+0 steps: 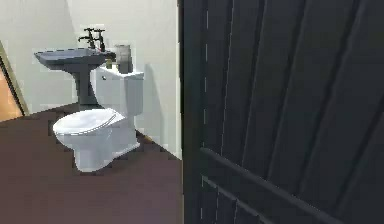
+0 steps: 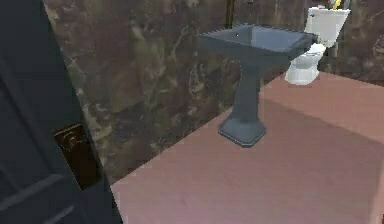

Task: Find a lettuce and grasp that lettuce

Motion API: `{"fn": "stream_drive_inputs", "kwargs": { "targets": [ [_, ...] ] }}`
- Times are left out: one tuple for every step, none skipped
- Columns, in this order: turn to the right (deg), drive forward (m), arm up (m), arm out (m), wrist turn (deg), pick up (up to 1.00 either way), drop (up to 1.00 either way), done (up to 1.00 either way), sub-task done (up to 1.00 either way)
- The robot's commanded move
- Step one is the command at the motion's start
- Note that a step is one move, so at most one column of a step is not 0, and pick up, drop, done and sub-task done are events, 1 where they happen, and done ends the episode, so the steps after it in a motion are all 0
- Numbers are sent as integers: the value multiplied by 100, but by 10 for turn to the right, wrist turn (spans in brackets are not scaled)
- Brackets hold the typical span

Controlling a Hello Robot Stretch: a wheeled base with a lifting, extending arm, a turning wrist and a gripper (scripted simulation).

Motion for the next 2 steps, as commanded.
{"fn": "stream_drive_inputs", "kwargs": {
  "targets": [
    [-390,0,0,0,0,0,0,0,0],
    [0,45,0,0,0,0,0,0,0]
  ]
}}
